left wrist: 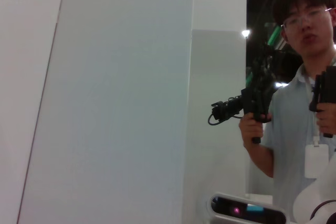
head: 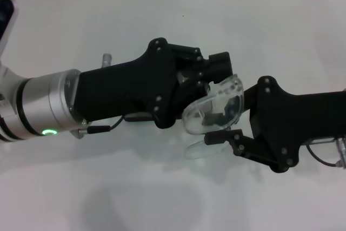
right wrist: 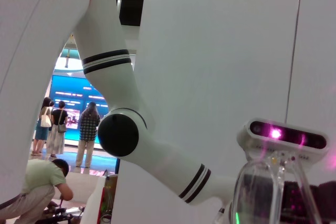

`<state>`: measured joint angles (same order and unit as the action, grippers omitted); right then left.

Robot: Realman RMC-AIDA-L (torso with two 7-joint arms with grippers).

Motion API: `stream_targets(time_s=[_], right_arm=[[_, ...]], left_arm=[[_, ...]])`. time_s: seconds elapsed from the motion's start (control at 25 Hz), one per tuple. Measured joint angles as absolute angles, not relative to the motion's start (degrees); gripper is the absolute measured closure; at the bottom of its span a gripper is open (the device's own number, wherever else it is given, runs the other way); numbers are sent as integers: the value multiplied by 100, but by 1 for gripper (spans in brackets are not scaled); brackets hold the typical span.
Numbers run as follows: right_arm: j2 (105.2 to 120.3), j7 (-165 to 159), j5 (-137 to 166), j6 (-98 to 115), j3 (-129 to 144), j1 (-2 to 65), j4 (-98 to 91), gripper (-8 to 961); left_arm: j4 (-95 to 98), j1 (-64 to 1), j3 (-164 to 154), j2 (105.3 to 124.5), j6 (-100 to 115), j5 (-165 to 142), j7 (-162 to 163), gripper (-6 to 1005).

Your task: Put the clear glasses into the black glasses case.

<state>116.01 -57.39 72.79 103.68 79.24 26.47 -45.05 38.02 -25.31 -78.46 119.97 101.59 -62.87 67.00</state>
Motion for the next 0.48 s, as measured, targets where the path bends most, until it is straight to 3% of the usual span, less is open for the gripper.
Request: stream_targets(time_s=[0.48], right_arm=[[11595, -5739, 7185, 10359, 7899, 2663, -4533, 844]], left_arm=[[3544, -2482, -7848, 11997, 10150, -6274, 6697, 931]])
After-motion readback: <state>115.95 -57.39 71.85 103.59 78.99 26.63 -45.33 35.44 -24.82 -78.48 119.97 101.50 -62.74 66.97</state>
